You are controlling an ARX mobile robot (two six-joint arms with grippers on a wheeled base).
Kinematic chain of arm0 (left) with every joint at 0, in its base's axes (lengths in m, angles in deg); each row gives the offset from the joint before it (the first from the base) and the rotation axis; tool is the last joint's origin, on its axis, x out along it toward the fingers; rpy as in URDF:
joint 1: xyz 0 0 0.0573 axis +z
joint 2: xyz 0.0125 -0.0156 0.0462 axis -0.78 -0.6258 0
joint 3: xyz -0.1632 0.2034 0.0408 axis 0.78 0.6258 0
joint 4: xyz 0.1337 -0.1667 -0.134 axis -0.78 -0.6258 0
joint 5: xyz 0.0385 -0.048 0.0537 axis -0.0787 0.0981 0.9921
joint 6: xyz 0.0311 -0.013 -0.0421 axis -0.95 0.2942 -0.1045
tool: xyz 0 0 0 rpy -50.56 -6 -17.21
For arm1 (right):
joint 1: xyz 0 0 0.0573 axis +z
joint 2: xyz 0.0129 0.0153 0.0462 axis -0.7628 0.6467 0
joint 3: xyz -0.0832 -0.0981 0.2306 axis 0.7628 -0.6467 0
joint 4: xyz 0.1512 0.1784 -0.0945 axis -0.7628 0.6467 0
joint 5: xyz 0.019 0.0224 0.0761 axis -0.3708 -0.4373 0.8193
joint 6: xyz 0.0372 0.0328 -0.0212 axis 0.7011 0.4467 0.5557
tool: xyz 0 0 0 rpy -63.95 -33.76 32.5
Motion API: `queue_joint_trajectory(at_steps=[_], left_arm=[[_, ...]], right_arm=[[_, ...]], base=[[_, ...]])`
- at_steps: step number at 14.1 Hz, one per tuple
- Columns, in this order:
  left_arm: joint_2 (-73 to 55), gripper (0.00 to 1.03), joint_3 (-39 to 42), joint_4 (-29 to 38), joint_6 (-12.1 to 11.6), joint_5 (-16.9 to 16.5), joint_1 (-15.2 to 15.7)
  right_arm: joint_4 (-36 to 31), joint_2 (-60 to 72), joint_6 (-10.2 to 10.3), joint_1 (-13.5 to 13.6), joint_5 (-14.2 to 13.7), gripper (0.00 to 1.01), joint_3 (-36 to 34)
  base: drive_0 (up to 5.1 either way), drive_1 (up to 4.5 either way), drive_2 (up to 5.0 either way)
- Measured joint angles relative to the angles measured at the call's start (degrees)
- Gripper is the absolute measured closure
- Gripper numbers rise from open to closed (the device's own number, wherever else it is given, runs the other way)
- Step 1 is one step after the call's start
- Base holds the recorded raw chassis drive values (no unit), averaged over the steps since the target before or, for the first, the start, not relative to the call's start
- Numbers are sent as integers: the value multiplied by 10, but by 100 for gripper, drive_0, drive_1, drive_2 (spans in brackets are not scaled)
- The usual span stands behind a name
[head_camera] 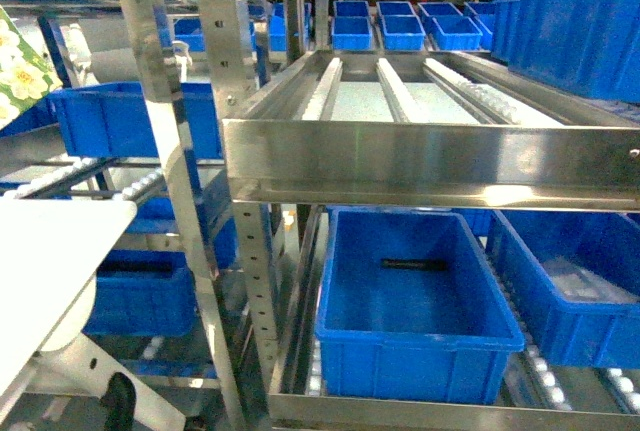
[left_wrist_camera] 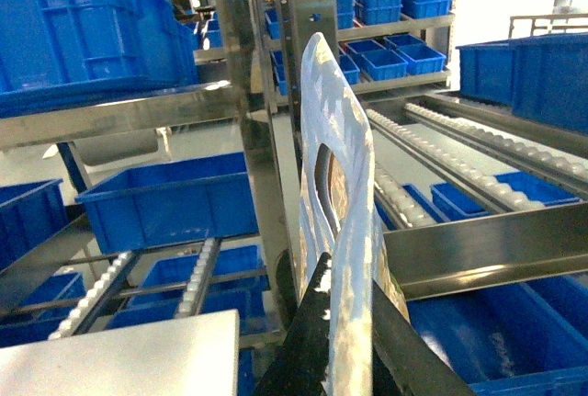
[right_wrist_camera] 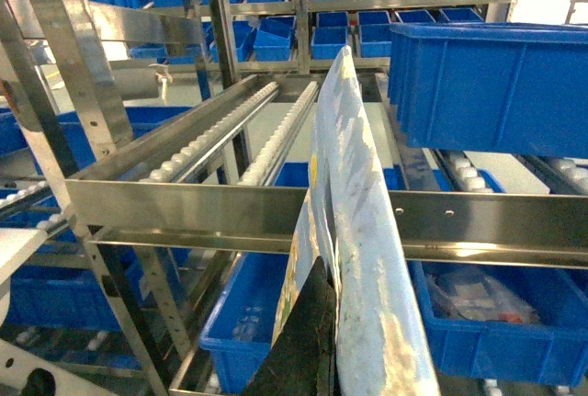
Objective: Move flower gift bag to table near conveyor
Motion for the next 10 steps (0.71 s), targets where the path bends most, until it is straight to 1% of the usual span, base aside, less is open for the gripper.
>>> queue_joint_trajectory(at_steps=[10], left_arm=[[0, 101, 0, 0, 0, 0, 0]], right_arm=[[1, 0, 0, 0, 0, 99, 0]], base=[[-494, 247, 247]])
